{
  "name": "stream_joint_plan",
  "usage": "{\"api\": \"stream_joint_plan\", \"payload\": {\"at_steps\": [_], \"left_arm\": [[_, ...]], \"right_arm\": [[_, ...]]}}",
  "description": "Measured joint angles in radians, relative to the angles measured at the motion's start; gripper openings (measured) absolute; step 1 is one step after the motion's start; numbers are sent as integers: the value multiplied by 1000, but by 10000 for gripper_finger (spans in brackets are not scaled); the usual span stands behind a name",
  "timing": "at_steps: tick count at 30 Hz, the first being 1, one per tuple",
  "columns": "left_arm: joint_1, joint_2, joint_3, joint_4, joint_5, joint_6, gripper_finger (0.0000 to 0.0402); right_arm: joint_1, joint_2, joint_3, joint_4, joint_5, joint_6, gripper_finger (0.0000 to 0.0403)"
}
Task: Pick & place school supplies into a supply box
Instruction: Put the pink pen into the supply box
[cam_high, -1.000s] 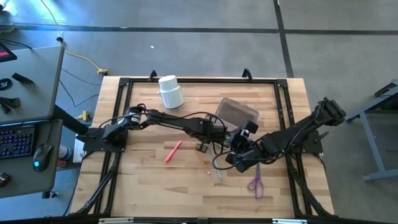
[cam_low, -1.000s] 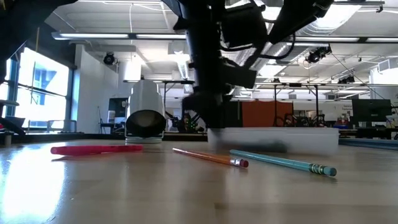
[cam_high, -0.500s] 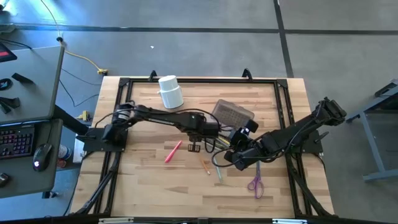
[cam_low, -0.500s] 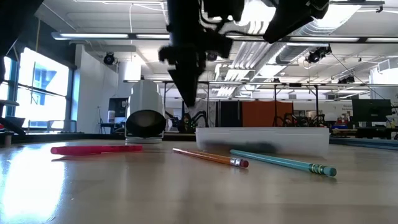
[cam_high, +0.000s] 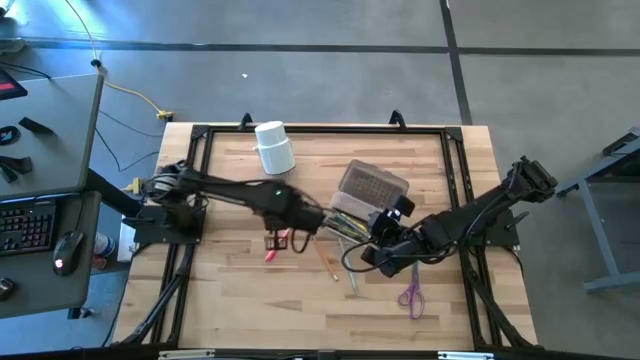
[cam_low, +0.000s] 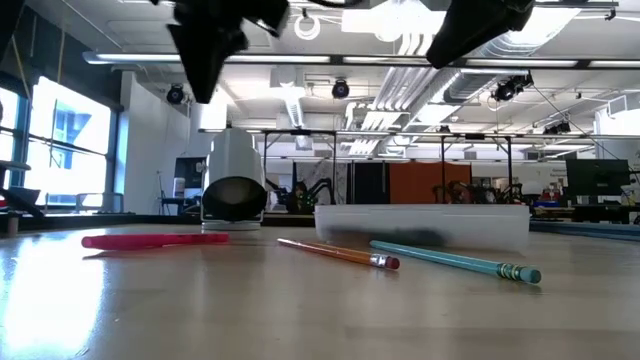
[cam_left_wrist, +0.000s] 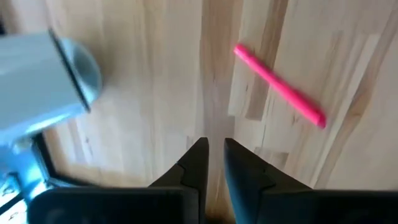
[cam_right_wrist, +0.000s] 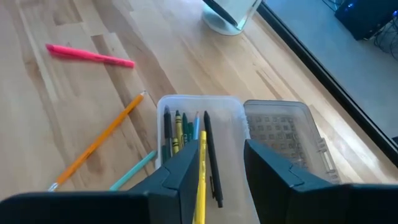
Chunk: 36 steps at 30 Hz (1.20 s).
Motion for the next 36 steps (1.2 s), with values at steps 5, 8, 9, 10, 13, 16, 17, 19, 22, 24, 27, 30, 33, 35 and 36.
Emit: {"api": "stream_joint_plan", "payload": {"at_steps": [5, 8, 9, 10, 13, 16, 17, 19, 22, 24, 27, 30, 33, 35, 36], "left_arm": [[-113, -133, -195, -5, -15, -139, 65], [-194, -231, -368, 36, -7, -298, 53], [-221, -266, -431, 90, -6, -356, 49], [-250, -300, -497, 164, -2, -412, 45], [-334, -385, -680, 437, 10, -523, 38], [-404, -421, -842, 759, -9, -541, 39], [-417, -426, -884, 837, -13, -541, 42], [-424, -421, -949, 1003, -15, -541, 54], [-421, -394, -1013, 1094, -34, -538, 81], [-421, -387, -1021, 1097, -90, -541, 103], [-421, -379, -1033, 1092, -146, -572, 139], [-421, -379, -1030, 1134, -145, -572, 176], [-421, -380, -1031, 1156, -139, -572, 209], [-420, -380, -1031, 1167, -146, -573, 228], [-420, -380, -1031, 1167, -157, -577, 236]], "right_arm": [[25, 0, 0, 1, 3, 0, 112], [30, 1, 0, 5, 3, -1, 112], [29, 1, 0, 6, 6, -1, 112], [29, 1, 0, 7, 14, -1, 112], [20, 1, 0, 9, 52, -10, 112], [3, 1, 0, 13, 59, -39, 112], [-3, 1, 0, 13, 58, -44, 112], [-16, 1, 0, 15, 57, -44, 112], [-41, 1, 0, 22, 51, -46, 112], [-58, 1, 0, 23, 48, -46, 112], [-83, 1, 0, 28, 47, -47, 112], [-105, 1, 0, 31, 43, -47, 112], [-124, 2, 0, 34, 30, -46, 112], [-132, 2, 0, 38, 12, -46, 112], [-136, 2, 0, 39, 3, -45, 112]]}}
